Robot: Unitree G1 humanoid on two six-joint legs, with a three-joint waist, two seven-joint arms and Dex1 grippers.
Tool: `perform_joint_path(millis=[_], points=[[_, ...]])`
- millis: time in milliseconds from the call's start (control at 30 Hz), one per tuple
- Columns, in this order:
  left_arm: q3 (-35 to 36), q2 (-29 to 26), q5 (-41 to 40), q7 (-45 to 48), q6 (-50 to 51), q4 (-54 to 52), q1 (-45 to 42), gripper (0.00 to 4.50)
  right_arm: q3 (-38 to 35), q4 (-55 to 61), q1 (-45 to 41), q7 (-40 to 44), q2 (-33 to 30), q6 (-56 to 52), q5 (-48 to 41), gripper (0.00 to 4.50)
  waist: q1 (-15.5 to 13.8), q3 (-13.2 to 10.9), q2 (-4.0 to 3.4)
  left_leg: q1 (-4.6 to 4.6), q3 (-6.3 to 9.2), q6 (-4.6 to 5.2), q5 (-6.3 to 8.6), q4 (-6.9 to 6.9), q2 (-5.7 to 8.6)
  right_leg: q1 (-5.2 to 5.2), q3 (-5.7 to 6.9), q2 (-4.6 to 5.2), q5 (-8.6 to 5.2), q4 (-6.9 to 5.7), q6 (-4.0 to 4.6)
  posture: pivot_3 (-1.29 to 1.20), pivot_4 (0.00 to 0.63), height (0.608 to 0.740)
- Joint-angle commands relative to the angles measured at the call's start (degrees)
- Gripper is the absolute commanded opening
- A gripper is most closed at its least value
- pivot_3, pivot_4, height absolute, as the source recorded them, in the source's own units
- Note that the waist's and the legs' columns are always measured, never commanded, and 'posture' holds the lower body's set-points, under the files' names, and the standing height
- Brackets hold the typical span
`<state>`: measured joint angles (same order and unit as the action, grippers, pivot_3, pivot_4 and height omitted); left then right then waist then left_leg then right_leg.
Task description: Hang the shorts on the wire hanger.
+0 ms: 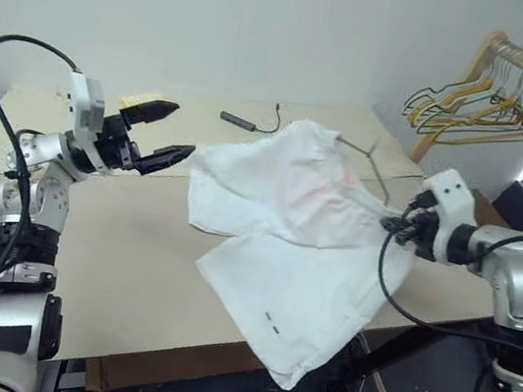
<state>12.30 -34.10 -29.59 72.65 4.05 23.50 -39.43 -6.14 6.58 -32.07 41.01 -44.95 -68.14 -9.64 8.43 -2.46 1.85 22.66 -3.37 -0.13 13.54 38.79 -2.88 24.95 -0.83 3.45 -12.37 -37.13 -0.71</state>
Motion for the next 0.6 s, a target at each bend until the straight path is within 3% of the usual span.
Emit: perform_joint_path(millis=[33, 233, 300, 433, 600], points=[[-1.1, 0.2, -0.3, 1.0, 0.2, -3.2, 0.1, 4.50, -3.4, -0.7, -1.1, -5.6, -2.7, -6.1, 2.1, 0.09, 0.6, 0.0, -0.01, 0.00, 0.00, 0.00, 0.00, 0.00, 0.00, 0.00, 0.00, 0.00, 0.00, 0.00, 0.00, -0.22, 0.000, 0.740], [-2.0, 0.4, 0.4, 0.9, -0.7, -3.3, 0.4, 4.50, -7.7, -3.2, -1.7, -11.5, -5.4, -12.3, 2.7, 0.09, 2.8, 0.0, -0.05, -0.06, 0.00, 0.03, 0.01, -0.02, 0.03, -0.02, -0.12, 0.01, -0.15, 0.00, -0.30, -0.24, 0.000, 0.740], [-2.2, 0.3, 0.7, 1.0, -0.9, -3.3, 0.5, 4.50, -11.4, -6.9, -4.6, -17.0, -4.1, -12.8, 5.0, 0.09, 3.6, 0.0, -0.05, -0.16, 0.01, 0.03, 0.02, -0.02, 0.03, -0.14, -0.13, 0.01, -0.22, 0.01, -0.42, -0.24, 0.000, 0.740], [-2.7, 0.2, 1.0, 1.0, -0.9, -3.9, 1.0, 4.50, -10.3, -11.7, -7.0, -26.6, -4.5, -8.9, 10.5, 0.09, 4.8, 0.0, -0.10, -0.57, 0.01, 0.07, 0.05, -0.06, 0.04, -0.58, -0.19, 0.03, -0.24, 0.09, -0.50, -0.24, 0.000, 0.740], [-2.9, 0.7, 1.8, -0.7, -1.0, -4.6, 1.4, 4.50, -15.2, -16.9, -14.2, -36.5, -0.4, -5.3, 12.9, 0.09, 6.1, 0.0, -0.13, -0.64, 0.00, 0.11, 0.07, -0.07, 0.05, -0.66, -0.31, 0.02, -0.22, 0.11, -0.54, -0.23, 0.000, 0.740]])
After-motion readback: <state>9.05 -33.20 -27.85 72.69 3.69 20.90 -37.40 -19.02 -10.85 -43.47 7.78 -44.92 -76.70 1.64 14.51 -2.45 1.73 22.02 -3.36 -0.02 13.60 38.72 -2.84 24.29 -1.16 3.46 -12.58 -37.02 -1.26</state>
